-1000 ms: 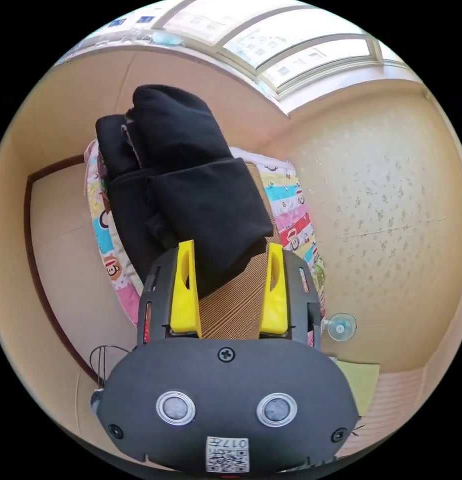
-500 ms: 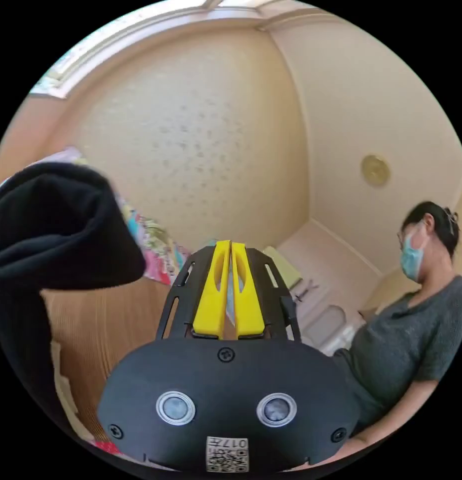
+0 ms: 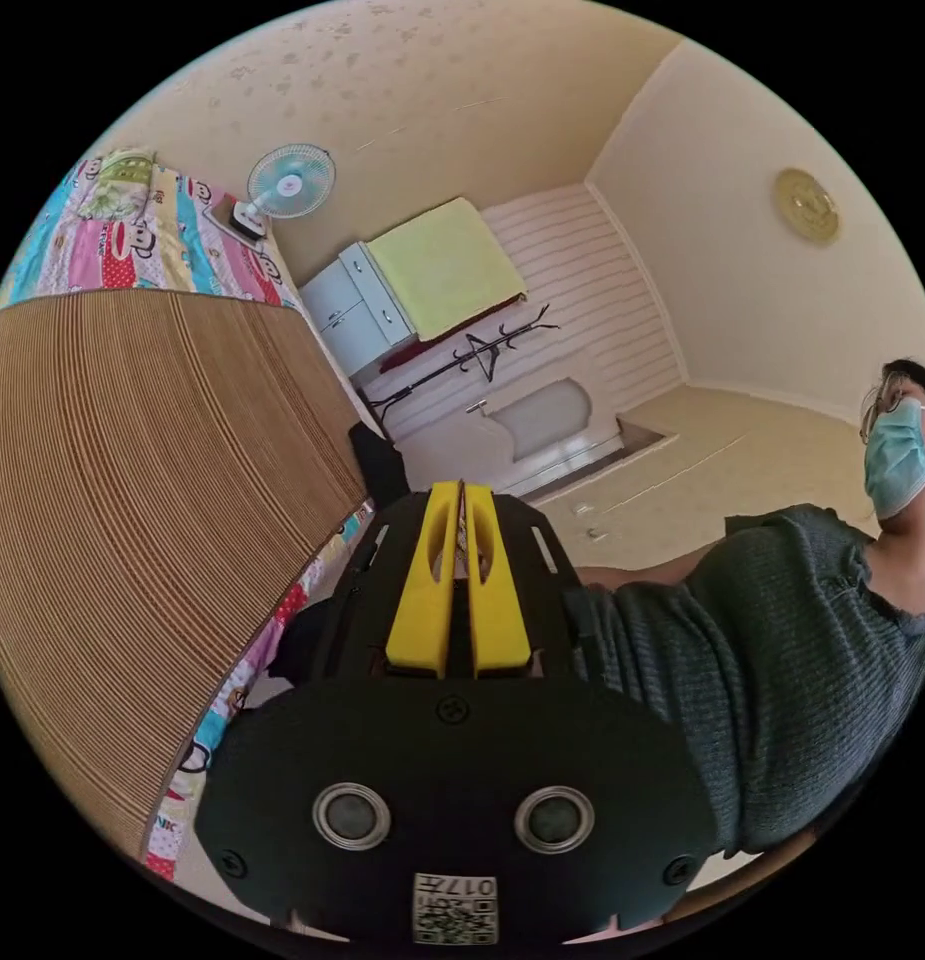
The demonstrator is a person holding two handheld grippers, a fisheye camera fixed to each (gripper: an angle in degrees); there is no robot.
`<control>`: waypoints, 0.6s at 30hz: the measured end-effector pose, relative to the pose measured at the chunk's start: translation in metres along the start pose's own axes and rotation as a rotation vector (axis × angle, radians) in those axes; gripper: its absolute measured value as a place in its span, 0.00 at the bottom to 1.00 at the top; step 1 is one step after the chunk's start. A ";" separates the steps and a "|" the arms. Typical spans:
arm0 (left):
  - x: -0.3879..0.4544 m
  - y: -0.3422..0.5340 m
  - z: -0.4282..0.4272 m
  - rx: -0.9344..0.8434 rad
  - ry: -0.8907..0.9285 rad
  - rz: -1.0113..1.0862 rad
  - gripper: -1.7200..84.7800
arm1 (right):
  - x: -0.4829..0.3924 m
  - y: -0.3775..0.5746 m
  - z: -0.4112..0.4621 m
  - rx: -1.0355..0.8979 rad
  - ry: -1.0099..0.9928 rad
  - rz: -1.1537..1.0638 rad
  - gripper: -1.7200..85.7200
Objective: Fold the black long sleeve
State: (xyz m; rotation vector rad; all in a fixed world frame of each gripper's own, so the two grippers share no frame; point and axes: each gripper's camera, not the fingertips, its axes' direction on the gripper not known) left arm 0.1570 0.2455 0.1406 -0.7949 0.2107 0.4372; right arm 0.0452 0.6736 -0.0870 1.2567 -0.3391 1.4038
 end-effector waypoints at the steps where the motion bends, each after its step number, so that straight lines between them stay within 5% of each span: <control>1: -0.003 0.002 0.003 0.002 -0.012 -0.017 0.01 | 0.002 -0.014 -0.003 -0.002 0.038 0.021 0.11; 10: -0.012 -0.011 0.042 0.135 -0.236 -0.207 0.01 | 0.035 -0.124 -0.037 0.162 0.050 0.246 0.18; 18: 0.011 -0.070 0.157 0.206 -0.260 -0.201 0.01 | 0.026 -0.227 -0.006 0.076 0.129 0.288 0.22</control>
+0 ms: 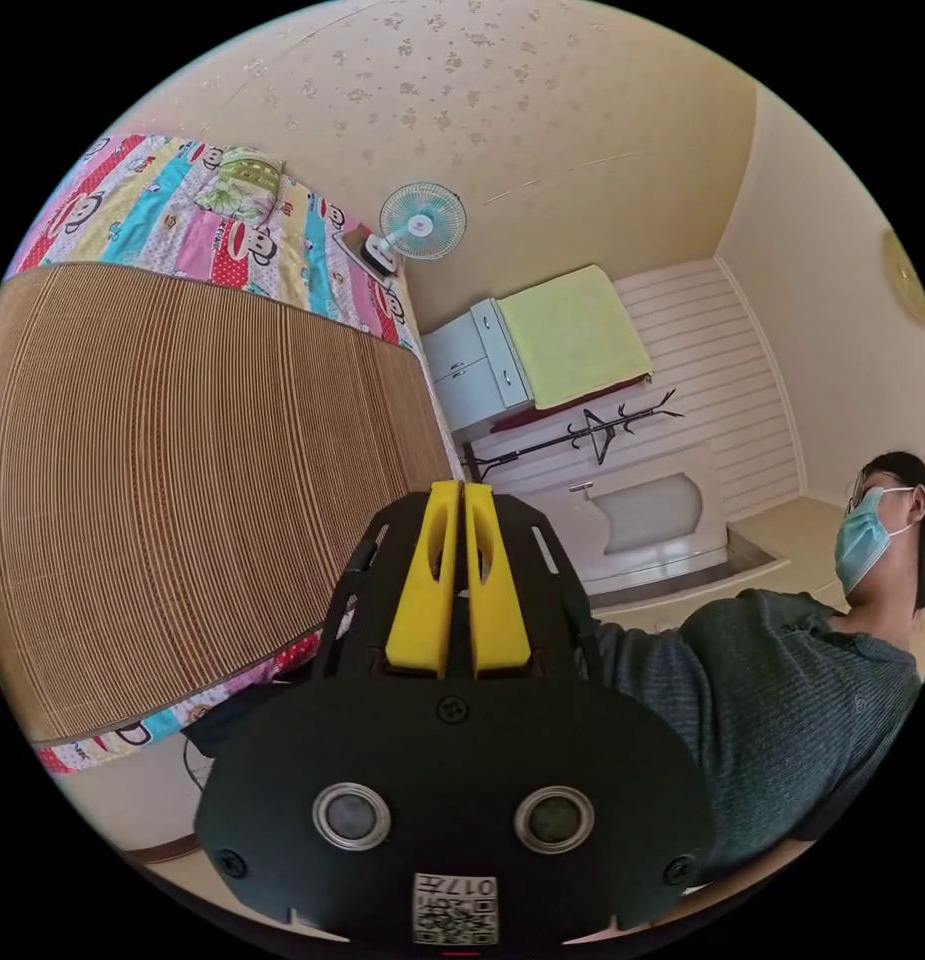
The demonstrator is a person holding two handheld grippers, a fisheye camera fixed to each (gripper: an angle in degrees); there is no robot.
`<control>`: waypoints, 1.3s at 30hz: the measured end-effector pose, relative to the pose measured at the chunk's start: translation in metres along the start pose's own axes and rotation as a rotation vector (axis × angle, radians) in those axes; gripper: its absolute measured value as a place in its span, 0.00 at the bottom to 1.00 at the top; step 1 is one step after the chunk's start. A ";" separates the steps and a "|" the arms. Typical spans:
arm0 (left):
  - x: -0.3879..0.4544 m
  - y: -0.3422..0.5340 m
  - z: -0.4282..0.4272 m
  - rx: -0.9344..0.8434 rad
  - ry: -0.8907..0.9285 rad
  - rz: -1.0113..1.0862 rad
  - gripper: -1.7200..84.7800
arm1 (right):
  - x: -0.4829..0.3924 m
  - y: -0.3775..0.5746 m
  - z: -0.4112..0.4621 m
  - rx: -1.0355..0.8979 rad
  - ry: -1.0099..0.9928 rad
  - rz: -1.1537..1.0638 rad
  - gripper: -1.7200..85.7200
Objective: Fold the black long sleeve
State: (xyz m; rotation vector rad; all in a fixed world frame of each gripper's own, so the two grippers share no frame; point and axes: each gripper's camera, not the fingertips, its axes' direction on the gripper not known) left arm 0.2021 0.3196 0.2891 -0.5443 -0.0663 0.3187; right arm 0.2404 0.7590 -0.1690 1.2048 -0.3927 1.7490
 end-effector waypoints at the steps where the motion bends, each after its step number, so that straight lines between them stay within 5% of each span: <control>1: 0.004 -0.001 0.009 -0.009 0.000 0.000 0.01 | -0.007 -0.011 0.008 -0.017 0.044 -0.010 0.23; 8: 0.035 -0.011 0.063 -0.120 -0.137 -0.023 0.01 | -0.017 -0.047 0.025 0.055 0.182 0.071 0.25; 14: 0.043 -0.033 0.070 -0.146 -0.259 -0.055 0.01 | -0.005 -0.075 0.042 -0.015 0.028 0.092 0.27; 19: 0.066 -0.063 0.095 -0.203 -0.426 0.054 0.01 | -0.021 -0.062 0.034 0.012 -0.192 -0.071 0.13; 24: 0.067 -0.084 0.109 -0.192 -0.412 0.073 0.01 | -0.058 -0.053 0.030 -0.019 -0.254 -0.216 0.09; 34: 0.028 -0.103 0.088 -0.115 -0.276 -0.068 0.01 | -0.163 -0.064 0.058 -0.206 0.177 -0.398 0.08; 39: 0.020 -0.109 0.078 -0.089 -0.275 -0.092 0.01 | -0.209 -0.033 0.079 -0.261 0.038 -0.518 0.08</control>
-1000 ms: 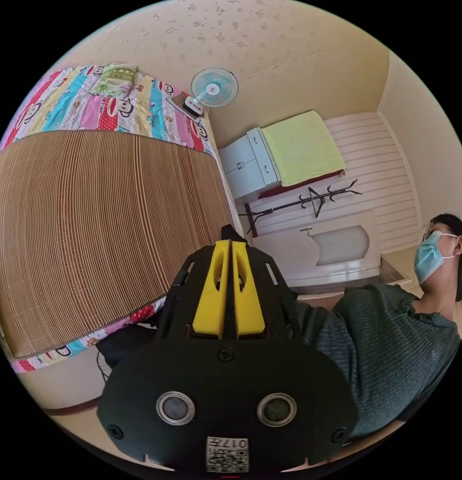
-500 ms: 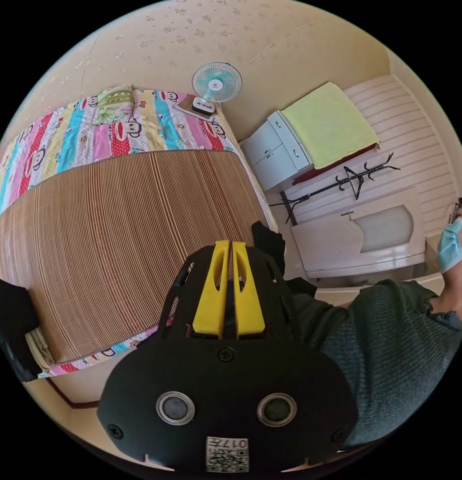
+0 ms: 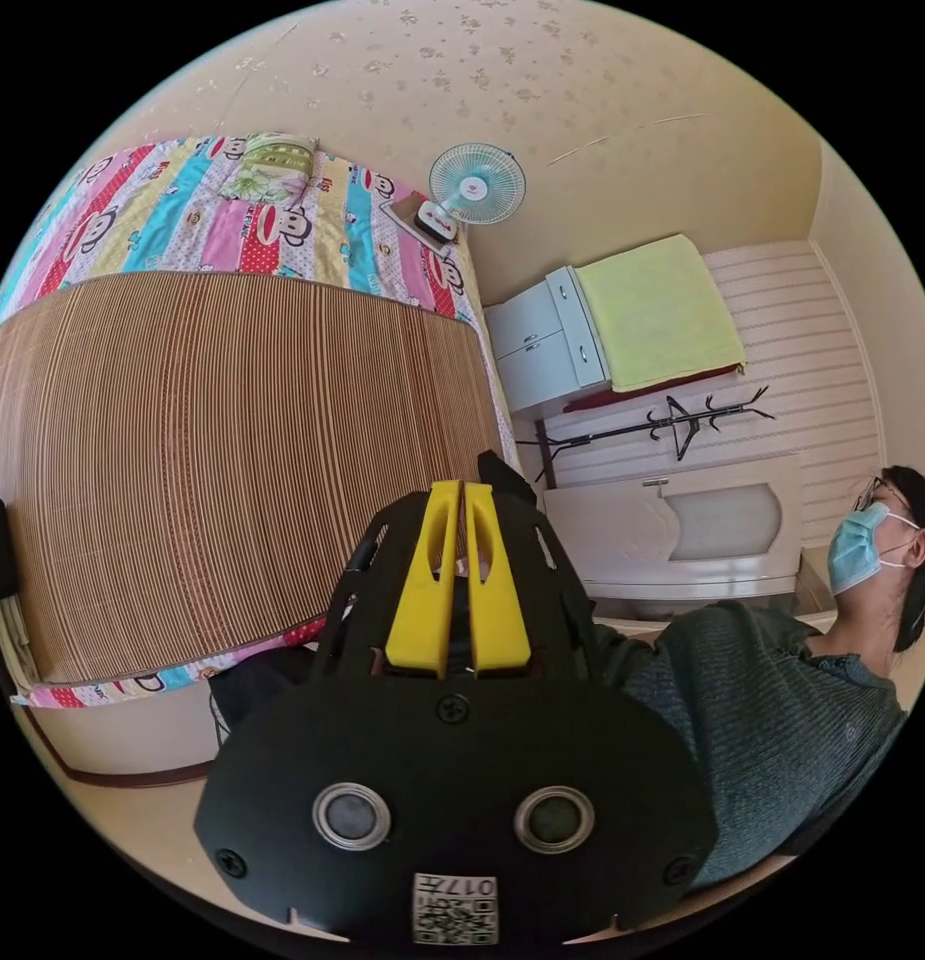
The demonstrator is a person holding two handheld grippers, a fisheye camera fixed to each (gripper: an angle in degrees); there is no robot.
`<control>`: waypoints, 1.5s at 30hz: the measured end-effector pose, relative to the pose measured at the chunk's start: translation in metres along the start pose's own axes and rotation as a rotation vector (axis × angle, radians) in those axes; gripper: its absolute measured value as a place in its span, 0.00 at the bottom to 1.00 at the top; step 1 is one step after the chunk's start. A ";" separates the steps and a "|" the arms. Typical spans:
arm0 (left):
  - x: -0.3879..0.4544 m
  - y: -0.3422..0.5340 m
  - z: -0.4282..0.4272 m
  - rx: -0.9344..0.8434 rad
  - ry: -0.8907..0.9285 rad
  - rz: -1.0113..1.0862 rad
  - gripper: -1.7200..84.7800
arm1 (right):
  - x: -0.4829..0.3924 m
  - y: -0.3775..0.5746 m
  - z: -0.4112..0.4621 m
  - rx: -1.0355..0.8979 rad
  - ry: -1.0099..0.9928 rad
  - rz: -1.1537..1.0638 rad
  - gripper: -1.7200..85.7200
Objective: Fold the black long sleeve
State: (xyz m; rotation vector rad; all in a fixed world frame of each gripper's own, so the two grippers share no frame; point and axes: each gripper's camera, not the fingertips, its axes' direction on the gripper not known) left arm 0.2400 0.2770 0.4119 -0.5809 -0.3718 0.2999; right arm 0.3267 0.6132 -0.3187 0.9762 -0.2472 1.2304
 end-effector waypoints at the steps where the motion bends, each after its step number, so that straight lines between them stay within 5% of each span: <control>1: -0.001 -0.001 -0.001 0.005 0.004 -0.003 0.01 | -0.014 -0.005 0.012 -0.012 -0.048 -0.028 0.07; 5: -0.009 -0.007 -0.005 0.025 0.033 -0.023 0.01 | -0.048 -0.025 0.060 -0.131 -0.085 -0.086 0.07; 11: -0.021 -0.009 -0.025 0.105 0.076 -0.058 0.01 | -0.033 0.001 0.118 -0.489 0.121 0.050 0.05; 15: -0.035 0.006 -0.055 0.186 0.050 -0.116 0.01 | -0.001 0.044 0.077 -0.405 0.126 0.172 0.07; 26: -0.053 0.014 -0.103 0.253 -0.101 -0.185 0.01 | -0.079 0.147 0.046 -0.247 0.649 0.086 0.08; 30: -0.022 -0.002 -0.103 0.213 -0.279 -0.049 0.01 | -0.156 0.233 0.096 -0.182 0.805 -0.240 0.04; 36: -0.009 0.009 -0.117 0.139 -0.390 0.043 0.01 | -0.279 0.394 0.251 -0.667 0.802 -1.037 0.03; 40: -0.025 0.045 -0.161 0.286 -0.373 -0.053 0.01 | -0.346 0.552 0.275 -0.590 0.735 -1.620 0.03; 45: -0.049 0.122 -0.233 0.514 -0.480 -0.251 0.01 | -0.360 0.692 0.264 -0.330 0.437 -1.859 0.02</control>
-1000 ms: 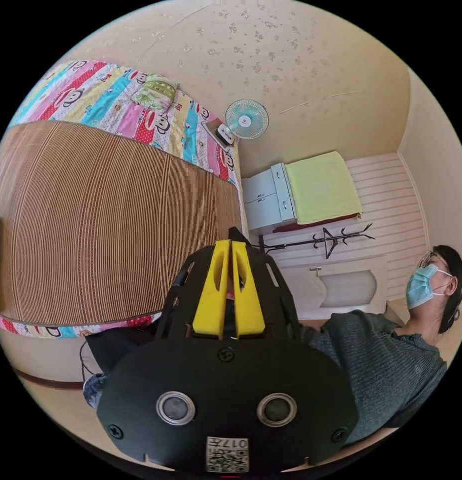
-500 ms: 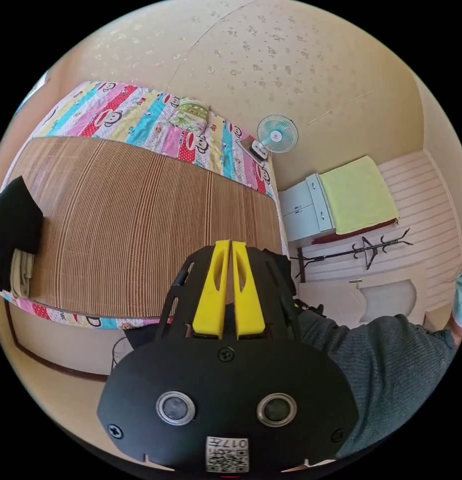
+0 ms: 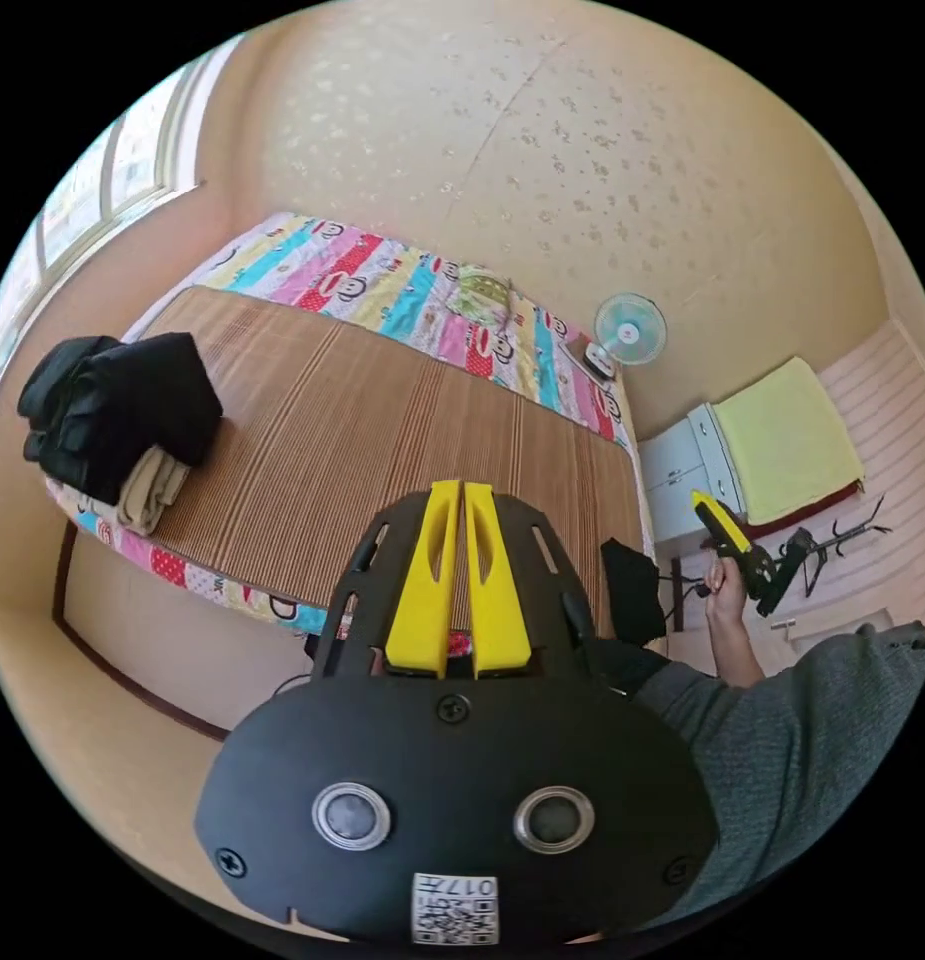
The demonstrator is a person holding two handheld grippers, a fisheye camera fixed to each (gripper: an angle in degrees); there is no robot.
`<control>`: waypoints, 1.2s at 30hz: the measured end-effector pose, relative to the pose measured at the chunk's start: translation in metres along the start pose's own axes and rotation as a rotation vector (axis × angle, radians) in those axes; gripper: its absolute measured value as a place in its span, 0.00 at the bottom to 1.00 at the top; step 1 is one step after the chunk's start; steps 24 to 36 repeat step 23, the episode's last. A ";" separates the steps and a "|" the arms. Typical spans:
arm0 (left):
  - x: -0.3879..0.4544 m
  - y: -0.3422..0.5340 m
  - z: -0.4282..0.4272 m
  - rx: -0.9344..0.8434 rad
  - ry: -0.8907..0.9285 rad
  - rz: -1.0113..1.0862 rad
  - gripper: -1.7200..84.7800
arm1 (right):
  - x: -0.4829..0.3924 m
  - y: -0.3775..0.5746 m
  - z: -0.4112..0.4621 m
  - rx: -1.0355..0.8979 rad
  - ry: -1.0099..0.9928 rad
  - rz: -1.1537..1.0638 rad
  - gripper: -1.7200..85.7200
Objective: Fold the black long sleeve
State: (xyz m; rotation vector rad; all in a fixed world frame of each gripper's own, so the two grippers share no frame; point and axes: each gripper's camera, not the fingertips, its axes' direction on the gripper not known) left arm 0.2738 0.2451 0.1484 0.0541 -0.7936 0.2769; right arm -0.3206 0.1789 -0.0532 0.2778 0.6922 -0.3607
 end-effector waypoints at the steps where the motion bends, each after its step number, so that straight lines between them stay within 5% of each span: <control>1: -0.008 0.003 -0.008 0.021 -0.007 -0.017 0.01 | -0.029 -0.006 0.003 0.018 -0.027 -0.020 0.02; 7: -0.103 0.026 -0.075 0.171 -0.094 -0.112 0.01 | -0.159 -0.047 0.048 -0.159 -0.406 -0.079 0.02; 11: -0.214 0.014 -0.107 0.229 -0.009 -0.217 0.04 | -0.245 -0.080 0.068 -0.209 -0.461 -0.097 0.02; 21: -0.502 -0.061 -0.124 0.170 0.052 -0.580 0.17 | -0.465 -0.160 0.104 -0.335 -0.830 0.120 0.02; 36: -0.530 -0.078 -0.116 0.120 0.021 -0.595 0.17 | -0.480 -0.156 0.103 -0.376 -0.788 0.168 0.03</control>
